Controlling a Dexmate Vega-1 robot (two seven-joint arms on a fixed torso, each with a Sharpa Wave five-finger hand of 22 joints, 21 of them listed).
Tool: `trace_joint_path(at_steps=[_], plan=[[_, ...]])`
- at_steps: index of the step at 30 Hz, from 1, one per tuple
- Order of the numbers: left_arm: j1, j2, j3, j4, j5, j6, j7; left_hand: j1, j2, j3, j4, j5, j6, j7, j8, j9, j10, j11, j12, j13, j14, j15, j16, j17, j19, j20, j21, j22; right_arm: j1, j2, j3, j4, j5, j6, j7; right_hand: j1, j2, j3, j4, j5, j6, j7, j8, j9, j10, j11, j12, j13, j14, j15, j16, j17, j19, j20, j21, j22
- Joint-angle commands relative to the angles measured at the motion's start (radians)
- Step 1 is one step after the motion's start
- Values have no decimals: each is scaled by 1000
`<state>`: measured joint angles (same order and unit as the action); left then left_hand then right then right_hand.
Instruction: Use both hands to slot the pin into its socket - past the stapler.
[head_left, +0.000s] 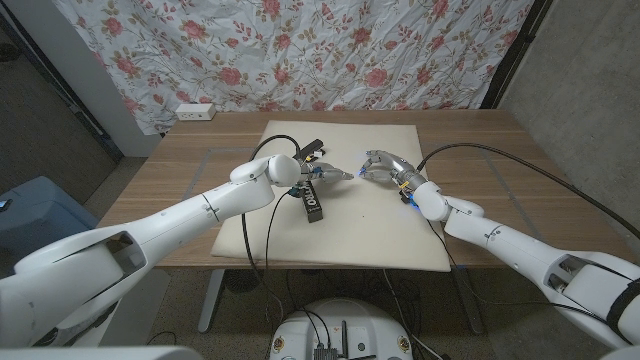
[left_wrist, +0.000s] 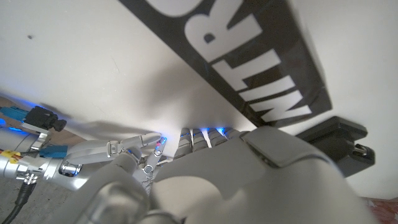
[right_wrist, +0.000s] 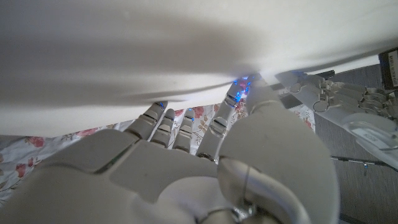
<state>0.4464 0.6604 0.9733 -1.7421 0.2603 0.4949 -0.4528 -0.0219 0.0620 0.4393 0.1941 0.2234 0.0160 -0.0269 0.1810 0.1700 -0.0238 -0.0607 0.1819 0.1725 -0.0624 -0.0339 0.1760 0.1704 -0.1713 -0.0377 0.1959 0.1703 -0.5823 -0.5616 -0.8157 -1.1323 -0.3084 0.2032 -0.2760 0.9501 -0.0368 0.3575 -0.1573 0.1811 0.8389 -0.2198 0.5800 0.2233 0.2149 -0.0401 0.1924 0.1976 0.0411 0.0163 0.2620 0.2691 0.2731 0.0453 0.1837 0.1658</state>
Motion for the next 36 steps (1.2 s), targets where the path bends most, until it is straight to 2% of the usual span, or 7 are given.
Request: trace_joint_path(at_steps=[1,22,24,25,31,32,36], plan=[[-8,-7,5,18,-6,-8,-4,10,126,6,-1,3,4,-8,0,5,2,-2,4,-1,4,-2,8,4,-40,-73,4,4,12,8,-1,26,4,31,2,-3,-13,-3,0,-4,-16,0,-10,-2,-7,3,-3,3,-2,7,-6,4,-3,6,4,5],[-22,-14,9,46,-12,-25,-10,10,126,9,-2,3,4,-7,0,5,2,-3,5,-1,5,-3,7,4,-39,-73,4,4,42,8,-12,70,8,98,43,-34,-38,-16,3,-3,-145,1,-83,-15,-78,22,-7,4,-47,31,-26,4,-46,15,-1,5],[-22,-14,8,46,-12,-28,-9,10,126,10,-2,3,4,-7,0,5,2,-4,5,-1,4,-3,7,4,-39,-73,3,4,43,6,-12,71,8,103,47,-40,-41,-18,5,-2,-163,1,-95,-17,-86,27,-7,4,-53,34,-28,4,-52,18,-1,5],[-22,-14,9,44,-10,-22,-9,10,126,10,-2,3,4,-8,0,5,2,-4,5,-1,4,-3,7,4,-39,-73,3,4,42,4,-11,68,8,101,48,-48,-43,-20,7,-2,-185,2,-108,-21,-89,27,-5,4,-54,37,-28,4,-53,17,0,5],[-20,-9,9,37,-7,-30,-6,10,126,11,-2,3,5,-7,1,5,2,-3,5,-1,4,-3,7,4,-39,-73,3,4,38,-7,-7,55,6,108,53,-65,-48,-25,12,-1,-213,2,-130,-27,-105,27,-6,5,-63,43,-31,4,-63,21,0,5],[-18,-9,9,33,-3,-21,-4,10,126,11,-2,3,4,-7,1,5,2,-3,5,-1,4,-3,7,4,-39,-73,3,4,37,-8,-6,53,6,109,54,-74,-50,-28,14,-1,-234,5,-142,-29,-110,30,-5,5,-63,44,-31,4,-66,22,1,5],[-15,-6,6,23,0,-20,0,10,126,12,-2,3,6,-7,1,5,2,-3,5,-1,3,-4,6,4,-39,-74,3,4,34,-15,-2,47,5,115,55,-93,-50,-33,20,0,-268,3,-166,-32,-115,32,-3,5,-73,45,-34,5,-74,25,0,5]])
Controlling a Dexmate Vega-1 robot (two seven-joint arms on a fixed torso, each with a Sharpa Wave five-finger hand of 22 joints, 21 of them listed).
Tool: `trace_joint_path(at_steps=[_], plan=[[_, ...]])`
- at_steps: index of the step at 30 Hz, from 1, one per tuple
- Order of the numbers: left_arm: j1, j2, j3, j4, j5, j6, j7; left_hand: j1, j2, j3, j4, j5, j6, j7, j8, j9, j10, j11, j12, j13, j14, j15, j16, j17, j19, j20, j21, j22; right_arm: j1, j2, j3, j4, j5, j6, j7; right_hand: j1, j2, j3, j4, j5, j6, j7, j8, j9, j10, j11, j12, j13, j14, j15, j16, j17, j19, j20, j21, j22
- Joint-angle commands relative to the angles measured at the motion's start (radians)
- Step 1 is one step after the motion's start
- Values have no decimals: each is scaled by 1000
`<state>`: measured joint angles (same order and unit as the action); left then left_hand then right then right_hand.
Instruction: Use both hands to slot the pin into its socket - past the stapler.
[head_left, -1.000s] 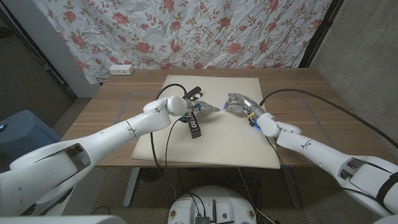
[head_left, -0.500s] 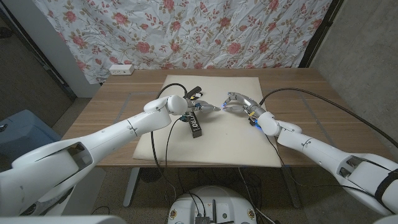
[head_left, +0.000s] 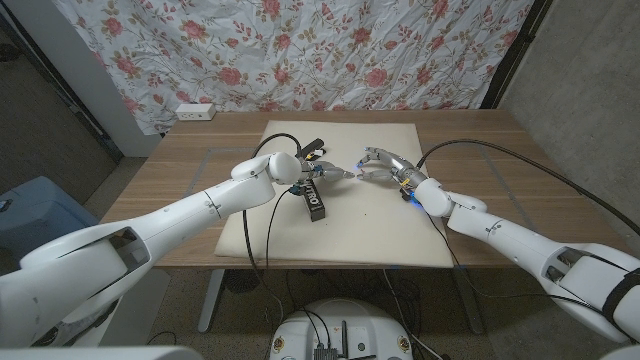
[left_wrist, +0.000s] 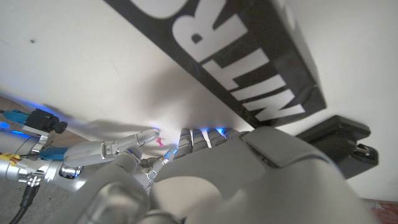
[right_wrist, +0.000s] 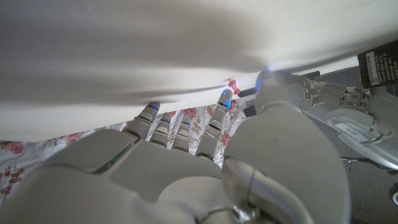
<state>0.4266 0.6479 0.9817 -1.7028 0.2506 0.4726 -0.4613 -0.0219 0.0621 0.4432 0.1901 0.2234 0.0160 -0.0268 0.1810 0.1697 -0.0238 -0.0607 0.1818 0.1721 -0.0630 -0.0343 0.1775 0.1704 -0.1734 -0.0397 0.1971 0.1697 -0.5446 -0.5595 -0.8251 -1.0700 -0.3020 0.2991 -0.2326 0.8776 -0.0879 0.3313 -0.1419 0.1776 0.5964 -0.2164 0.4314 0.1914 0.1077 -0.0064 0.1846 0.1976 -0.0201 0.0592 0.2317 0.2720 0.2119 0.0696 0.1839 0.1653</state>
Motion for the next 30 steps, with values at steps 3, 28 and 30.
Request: trace_joint_path(at_steps=[3,28,30], plan=[[8,10,-5,-23,12,2,12,10,126,9,2,3,7,-8,2,5,3,-5,6,0,4,-3,5,4,-36,-71,1,4,-8,-24,12,-25,-2,21,12,-33,1,-9,8,4,-48,0,-33,-2,-13,-1,6,5,-18,4,-6,2,-17,1,0,6],[29,25,-47,-64,-3,-16,52,14,126,20,-1,5,20,-11,4,5,9,9,7,-1,8,-11,6,3,-8,-52,8,4,-21,-41,58,-45,42,51,40,-146,26,-31,39,2,-229,22,-167,-8,-28,12,14,3,-19,11,-1,3,-28,5,7,5],[30,26,-53,-68,-3,-21,59,15,126,21,-2,5,23,-10,5,5,11,8,7,0,9,-11,6,3,-8,-52,8,4,-20,-37,61,-40,49,51,43,-148,28,-30,39,3,-237,28,-172,-7,-28,12,14,3,-17,12,0,2,-26,5,7,5]])
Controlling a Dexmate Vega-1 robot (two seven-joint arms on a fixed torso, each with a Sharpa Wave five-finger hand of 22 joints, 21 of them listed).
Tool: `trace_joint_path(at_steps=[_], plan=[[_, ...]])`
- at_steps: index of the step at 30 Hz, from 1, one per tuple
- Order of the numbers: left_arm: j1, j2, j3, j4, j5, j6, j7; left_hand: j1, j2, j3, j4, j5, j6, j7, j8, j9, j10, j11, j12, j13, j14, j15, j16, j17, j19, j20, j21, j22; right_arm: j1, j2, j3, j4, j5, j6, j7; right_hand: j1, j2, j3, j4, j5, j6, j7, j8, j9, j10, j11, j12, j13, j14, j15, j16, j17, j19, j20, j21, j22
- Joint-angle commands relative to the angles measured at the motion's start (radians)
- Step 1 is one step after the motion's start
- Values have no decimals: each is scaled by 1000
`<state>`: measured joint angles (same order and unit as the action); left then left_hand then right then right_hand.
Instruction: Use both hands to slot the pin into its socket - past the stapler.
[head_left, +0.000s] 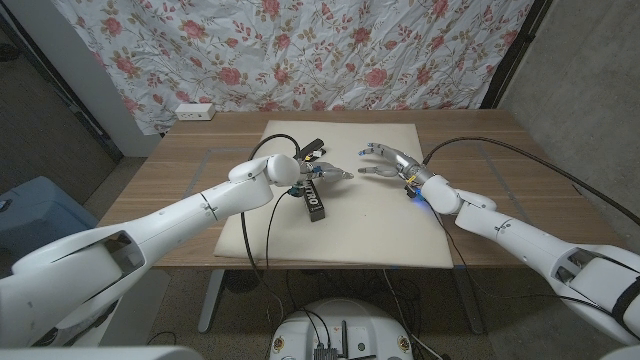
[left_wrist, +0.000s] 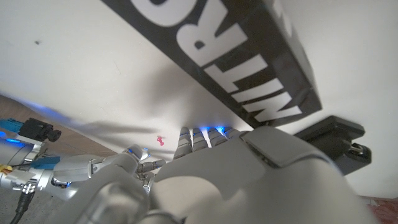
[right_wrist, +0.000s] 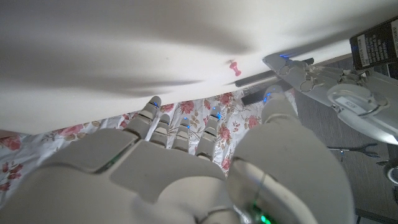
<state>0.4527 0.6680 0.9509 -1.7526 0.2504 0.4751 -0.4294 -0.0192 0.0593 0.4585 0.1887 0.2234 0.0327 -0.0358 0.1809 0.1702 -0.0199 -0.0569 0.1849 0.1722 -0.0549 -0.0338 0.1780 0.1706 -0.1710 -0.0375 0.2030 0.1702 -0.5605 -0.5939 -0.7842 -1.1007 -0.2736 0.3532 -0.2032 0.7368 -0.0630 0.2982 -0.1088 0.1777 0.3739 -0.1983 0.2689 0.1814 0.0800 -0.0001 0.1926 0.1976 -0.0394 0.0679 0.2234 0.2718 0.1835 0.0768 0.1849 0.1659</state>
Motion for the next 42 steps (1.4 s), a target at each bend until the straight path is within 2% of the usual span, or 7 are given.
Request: trace_joint_path(at_steps=[1,9,18,27,31,35,42], plan=[[5,7,-26,-17,-7,-36,30,12,129,7,0,5,7,-1,5,4,7,4,4,-1,0,-11,5,3,-10,-54,2,3,-4,-1,22,-8,23,-4,13,-8,4,3,5,3,-15,11,-10,3,2,8,7,3,3,4,9,2,3,-1,7,5],[17,13,-52,-42,-14,-37,55,15,128,12,-3,5,21,2,9,4,11,4,5,0,2,-8,5,3,-1,-50,3,3,-2,3,27,-2,31,-6,12,-12,11,5,5,5,0,10,-10,3,8,12,9,3,9,1,11,2,9,-3,9,5],[53,38,-90,-95,-30,-24,93,17,128,18,-4,5,30,4,10,4,15,6,6,0,5,-10,5,3,5,-47,3,2,-21,-9,47,-31,46,-19,-1,-16,21,8,4,9,6,9,-13,3,9,12,10,2,15,-4,13,1,13,-4,9,5],[141,81,-173,-165,-67,-23,201,22,127,33,-9,6,59,6,14,4,32,2,10,0,23,-11,9,2,54,-47,14,1,-48,-17,76,-54,90,-22,-1,-38,42,8,10,16,-9,1,-33,3,11,10,10,1,33,-28,19,0,42,-20,17,4],[219,103,-253,-186,-123,-56,296,24,126,39,-10,6,69,6,15,4,42,2,13,0,32,-12,10,1,67,-47,16,1,-62,-24,94,-77,119,-34,11,-45,47,7,11,18,-13,1,-39,3,19,13,13,1,38,-32,20,-2,51,-25,19,4],[251,116,-292,-190,-157,-66,336,25,125,43,-12,6,71,6,14,4,44,2,12,0,36,-12,10,1,74,-48,16,0,-72,-27,108,-94,134,-47,9,-55,52,6,13,20,-15,3,-45,2,29,15,16,0,44,-36,21,-4,61,-32,20,4],[285,115,-336,-161,-206,-146,401,27,125,48,-14,6,73,7,12,4,47,3,12,0,37,-11,8,0,77,-46,14,0,-92,-37,130,-143,166,-103,23,-77,64,2,21,24,-21,13,-55,2,55,21,23,-2,53,-37,23,-6,67,-35,18,3]])
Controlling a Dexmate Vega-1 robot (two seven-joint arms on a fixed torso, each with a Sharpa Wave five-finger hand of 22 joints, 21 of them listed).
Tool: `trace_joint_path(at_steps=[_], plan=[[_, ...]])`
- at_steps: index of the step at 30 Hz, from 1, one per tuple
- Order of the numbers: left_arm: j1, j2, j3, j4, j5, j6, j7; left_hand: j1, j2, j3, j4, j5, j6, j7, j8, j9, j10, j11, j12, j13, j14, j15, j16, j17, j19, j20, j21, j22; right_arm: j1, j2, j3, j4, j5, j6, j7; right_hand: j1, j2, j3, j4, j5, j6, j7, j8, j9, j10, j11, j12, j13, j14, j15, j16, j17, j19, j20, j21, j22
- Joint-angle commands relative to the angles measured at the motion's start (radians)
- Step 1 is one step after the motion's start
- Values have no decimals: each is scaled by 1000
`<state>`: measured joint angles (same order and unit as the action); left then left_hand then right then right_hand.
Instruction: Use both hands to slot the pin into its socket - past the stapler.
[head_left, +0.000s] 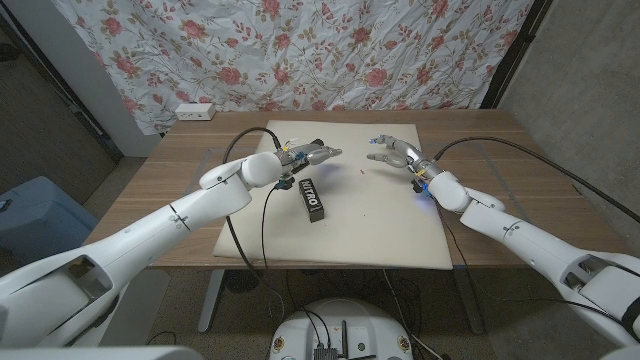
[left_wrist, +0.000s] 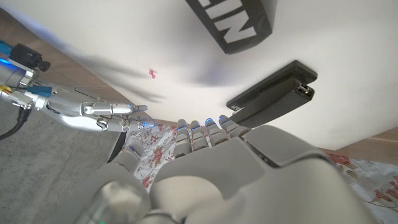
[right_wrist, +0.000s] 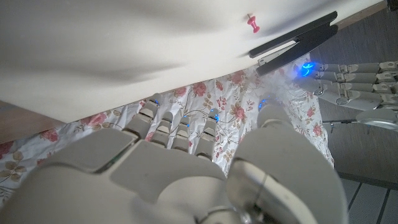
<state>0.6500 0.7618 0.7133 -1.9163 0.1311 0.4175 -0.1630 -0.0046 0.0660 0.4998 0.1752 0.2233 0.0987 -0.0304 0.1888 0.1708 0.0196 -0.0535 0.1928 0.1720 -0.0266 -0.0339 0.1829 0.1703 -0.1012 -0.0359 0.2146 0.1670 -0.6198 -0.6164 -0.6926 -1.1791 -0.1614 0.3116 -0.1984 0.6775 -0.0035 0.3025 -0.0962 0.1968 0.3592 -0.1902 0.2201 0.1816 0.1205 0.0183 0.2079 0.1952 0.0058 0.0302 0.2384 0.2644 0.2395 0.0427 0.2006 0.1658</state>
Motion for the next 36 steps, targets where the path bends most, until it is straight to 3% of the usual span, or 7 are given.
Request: trace_joint_path(at_steps=[1,6,14,23,28,36], plan=[[87,23,-99,6,-84,-94,141,13,119,9,-1,6,8,2,4,3,7,0,3,0,9,-11,3,0,9,-46,3,3,-35,-17,42,-74,59,-75,24,-21,6,-2,9,5,-9,6,-8,1,18,1,8,0,9,-1,9,1,12,-2,2,4],[103,22,-117,30,-99,-131,176,18,123,17,-4,7,10,4,3,3,3,-1,1,0,8,-9,1,0,13,-46,1,3,-54,-18,59,-107,83,-120,16,-40,13,-7,12,9,-25,15,-21,1,36,-16,11,-1,19,-18,10,-2,11,-3,-2,3],[127,24,-151,59,-128,-184,220,22,124,27,-7,7,11,3,1,3,1,1,-1,0,8,-11,-1,-1,19,-47,0,3,-76,-18,78,-141,105,-157,-8,-60,21,-11,17,13,-42,31,-31,1,40,-22,8,-3,17,-29,7,-6,13,-17,-4,3],[151,-4,-190,161,-197,-311,258,25,123,42,-9,7,-2,5,-6,3,-15,7,-8,0,-6,-7,-7,0,24,-48,-4,3,-93,-18,98,-187,144,-205,-9,-97,38,-19,27,13,-73,51,-40,1,67,-30,10,-5,33,-37,10,-11,26,-33,-4,2],[157,-26,-207,221,-244,-377,264,26,122,47,-10,6,-6,6,-8,3,-19,8,-9,0,-9,-6,-8,0,25,-50,-6,3,-95,-15,103,-188,174,-209,8,-112,49,-21,33,12,-90,61,-43,1,61,-24,5,-6,33,-36,9,-12,29,-35,-4,2],[161,-68,-216,325,-287,-479,284,33,126,60,-16,6,-6,11,-8,3,-21,12,-9,0,-12,-2,-8,-1,26,-46,-9,2,-108,20,132,-149,247,-165,-8,-165,86,-27,62,1,-102,76,-40,1,53,-13,-4,-6,28,-33,6,-11,24,-35,-9,3]])
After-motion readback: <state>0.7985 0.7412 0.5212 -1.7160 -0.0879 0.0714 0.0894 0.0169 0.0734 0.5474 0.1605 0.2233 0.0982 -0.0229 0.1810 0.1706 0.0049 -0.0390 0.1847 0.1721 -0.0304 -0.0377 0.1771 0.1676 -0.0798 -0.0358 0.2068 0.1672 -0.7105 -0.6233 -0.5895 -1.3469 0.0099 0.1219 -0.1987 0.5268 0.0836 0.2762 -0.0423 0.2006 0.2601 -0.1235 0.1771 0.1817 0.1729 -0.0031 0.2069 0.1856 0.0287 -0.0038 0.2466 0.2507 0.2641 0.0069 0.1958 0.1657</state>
